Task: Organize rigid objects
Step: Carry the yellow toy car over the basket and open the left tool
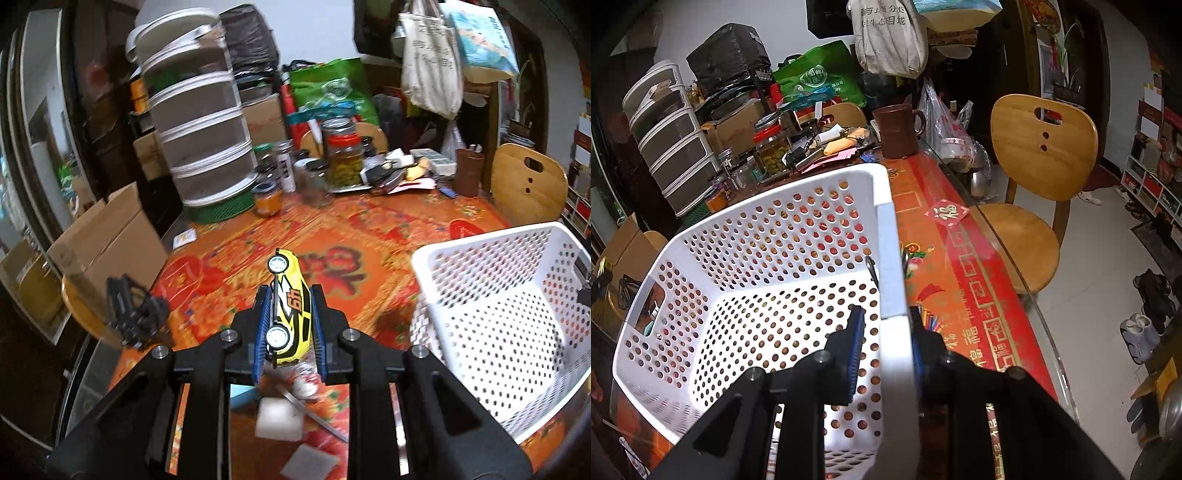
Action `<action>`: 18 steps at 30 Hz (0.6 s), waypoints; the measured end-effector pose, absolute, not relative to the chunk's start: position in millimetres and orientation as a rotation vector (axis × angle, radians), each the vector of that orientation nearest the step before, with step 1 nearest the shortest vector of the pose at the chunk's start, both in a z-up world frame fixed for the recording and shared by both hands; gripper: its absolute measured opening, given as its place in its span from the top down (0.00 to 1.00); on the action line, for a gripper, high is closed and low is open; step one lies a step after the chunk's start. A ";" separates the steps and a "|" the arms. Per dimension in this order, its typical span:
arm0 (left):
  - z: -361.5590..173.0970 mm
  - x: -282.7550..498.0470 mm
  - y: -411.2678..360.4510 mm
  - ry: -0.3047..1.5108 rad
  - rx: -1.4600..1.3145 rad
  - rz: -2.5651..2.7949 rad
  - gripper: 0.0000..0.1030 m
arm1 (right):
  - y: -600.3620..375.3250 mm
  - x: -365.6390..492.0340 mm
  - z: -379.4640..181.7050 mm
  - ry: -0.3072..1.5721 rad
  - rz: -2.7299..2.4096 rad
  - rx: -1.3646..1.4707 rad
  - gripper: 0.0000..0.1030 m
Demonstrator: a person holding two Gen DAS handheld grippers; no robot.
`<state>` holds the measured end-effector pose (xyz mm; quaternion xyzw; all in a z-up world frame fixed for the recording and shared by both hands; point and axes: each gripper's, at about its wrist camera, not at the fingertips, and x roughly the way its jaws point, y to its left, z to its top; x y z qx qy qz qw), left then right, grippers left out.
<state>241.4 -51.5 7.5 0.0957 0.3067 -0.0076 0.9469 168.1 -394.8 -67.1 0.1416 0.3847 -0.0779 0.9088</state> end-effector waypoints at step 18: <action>3.5 267.9 -176.9 0.654 0.305 -0.190 0.81 | -394.6 168.9 -66.5 0.788 -0.141 0.284 0.80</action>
